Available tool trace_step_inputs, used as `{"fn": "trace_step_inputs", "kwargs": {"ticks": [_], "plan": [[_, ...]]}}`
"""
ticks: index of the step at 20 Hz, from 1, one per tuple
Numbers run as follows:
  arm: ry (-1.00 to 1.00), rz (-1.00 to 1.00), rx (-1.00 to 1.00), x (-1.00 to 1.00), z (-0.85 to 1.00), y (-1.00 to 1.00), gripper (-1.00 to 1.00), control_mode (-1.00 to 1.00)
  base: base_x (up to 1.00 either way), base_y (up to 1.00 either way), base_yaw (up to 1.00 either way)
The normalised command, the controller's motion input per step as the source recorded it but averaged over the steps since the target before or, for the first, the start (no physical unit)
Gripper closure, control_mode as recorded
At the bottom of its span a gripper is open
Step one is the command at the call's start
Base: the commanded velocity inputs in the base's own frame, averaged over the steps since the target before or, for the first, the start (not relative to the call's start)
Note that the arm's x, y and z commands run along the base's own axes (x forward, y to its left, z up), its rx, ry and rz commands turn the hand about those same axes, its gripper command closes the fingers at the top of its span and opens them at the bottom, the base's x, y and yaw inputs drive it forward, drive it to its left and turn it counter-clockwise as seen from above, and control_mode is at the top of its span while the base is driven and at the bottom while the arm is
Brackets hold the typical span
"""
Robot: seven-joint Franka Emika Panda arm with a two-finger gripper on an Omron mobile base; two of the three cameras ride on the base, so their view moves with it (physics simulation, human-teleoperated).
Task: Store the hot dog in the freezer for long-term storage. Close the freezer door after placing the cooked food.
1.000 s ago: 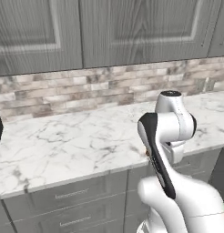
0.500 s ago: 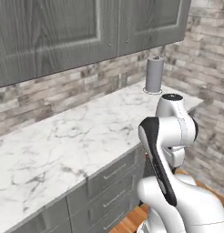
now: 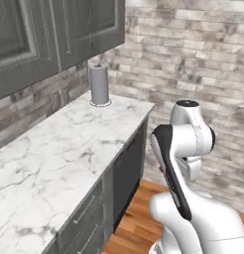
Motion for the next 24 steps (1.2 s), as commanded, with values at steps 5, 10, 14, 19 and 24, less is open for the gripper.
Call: {"fn": "trace_step_inputs", "kwargs": {"ticks": [5, 10, 14, 19, 24], "plan": [[0.00, 0.00, 0.00, 0.00, 0.00, 0.00, 1.00, 1.00, -0.18, -0.10, 0.03], [0.00, 0.00, 0.00, 0.00, 0.00, 0.00, 1.00, 1.00, -0.23, -0.01, 1.00], [0.00, 0.00, 0.00, 0.00, 0.00, 0.00, 1.00, 1.00, -0.22, 0.01, 1.00], [0.00, 0.00, 0.00, 0.00, 0.00, 0.00, 1.00, 1.00, -0.27, 0.09, 1.00], [0.00, 0.00, 0.00, 0.00, 0.00, 0.00, 1.00, 1.00, -0.22, 0.39, 0.97]]}}
